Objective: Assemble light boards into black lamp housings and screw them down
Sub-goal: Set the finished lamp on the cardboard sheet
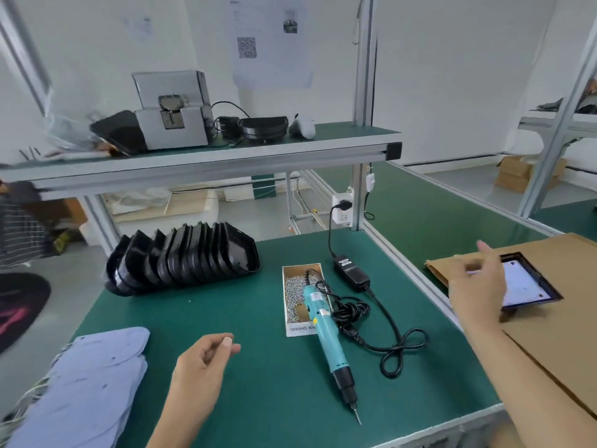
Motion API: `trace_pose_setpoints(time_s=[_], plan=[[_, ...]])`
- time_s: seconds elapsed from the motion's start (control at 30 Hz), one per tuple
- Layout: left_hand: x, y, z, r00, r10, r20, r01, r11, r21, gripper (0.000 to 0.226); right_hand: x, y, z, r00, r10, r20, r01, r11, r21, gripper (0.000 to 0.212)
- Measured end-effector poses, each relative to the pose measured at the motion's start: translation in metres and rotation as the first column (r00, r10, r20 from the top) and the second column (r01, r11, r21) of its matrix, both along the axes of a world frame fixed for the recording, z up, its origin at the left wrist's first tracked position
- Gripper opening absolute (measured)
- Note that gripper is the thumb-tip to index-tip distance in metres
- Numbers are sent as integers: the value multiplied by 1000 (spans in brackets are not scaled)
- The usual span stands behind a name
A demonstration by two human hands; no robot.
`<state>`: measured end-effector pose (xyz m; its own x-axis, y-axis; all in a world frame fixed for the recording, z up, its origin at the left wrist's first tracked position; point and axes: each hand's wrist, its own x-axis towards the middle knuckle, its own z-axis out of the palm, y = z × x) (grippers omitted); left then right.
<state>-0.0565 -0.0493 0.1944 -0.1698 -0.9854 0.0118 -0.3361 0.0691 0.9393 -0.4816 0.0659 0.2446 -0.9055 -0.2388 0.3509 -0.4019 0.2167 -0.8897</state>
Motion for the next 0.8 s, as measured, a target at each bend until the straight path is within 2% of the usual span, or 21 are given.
trace_pose_setpoints(time_s=[0.07, 0.17, 0.27, 0.33, 0.4, 0.47, 0.53, 0.6, 0.7, 0.73, 0.8], plan=[[11, -11, -13, 995, 94, 36, -96, 995, 36, 12, 52, -36, 15, 966, 249, -68, -248, 968, 30, 35], [19, -13, -28, 982, 161, 103, -162, 987, 7, 14, 130, -93, 29, 827, 549, -119, -538, 835, 113, 17], [20, -11, -38, 979, 184, 92, -180, 982, -50, 19, 192, -154, 30, 669, 737, -92, -713, 672, 198, 15], [21, -9, -39, 979, 191, 73, -186, 980, -66, 21, 221, -193, 22, 597, 802, -6, -767, 573, 288, 18], [23, -8, -40, 983, 175, 61, -170, 983, -73, 23, 240, -227, 10, 586, 807, 76, -762, 517, 391, 21], [24, -7, -40, 986, 160, 46, -156, 985, -79, 25, 249, -255, -3, 619, 781, 81, -698, 499, 514, 22], [25, -8, -41, 987, 158, 37, -154, 984, -88, 27, 251, -275, -15, 643, 762, 76, -635, 474, 610, 35], [25, -10, -41, 987, 155, 50, -148, 983, -112, 27, 251, -290, -26, 657, 750, 79, -601, 457, 656, 35], [26, -13, -41, 987, 150, 54, -141, 980, -141, 27, 250, -303, -40, 658, 751, 52, -562, 444, 698, 16], [26, -13, -41, 988, 148, 47, -140, 980, -140, 27, 250, -306, -44, 661, 750, 28, -540, 450, 711, 18], [26, -13, -42, 989, 144, 42, -137, 981, -141, 28, 248, -308, -49, 658, 751, -46, -486, 471, 736, 35]])
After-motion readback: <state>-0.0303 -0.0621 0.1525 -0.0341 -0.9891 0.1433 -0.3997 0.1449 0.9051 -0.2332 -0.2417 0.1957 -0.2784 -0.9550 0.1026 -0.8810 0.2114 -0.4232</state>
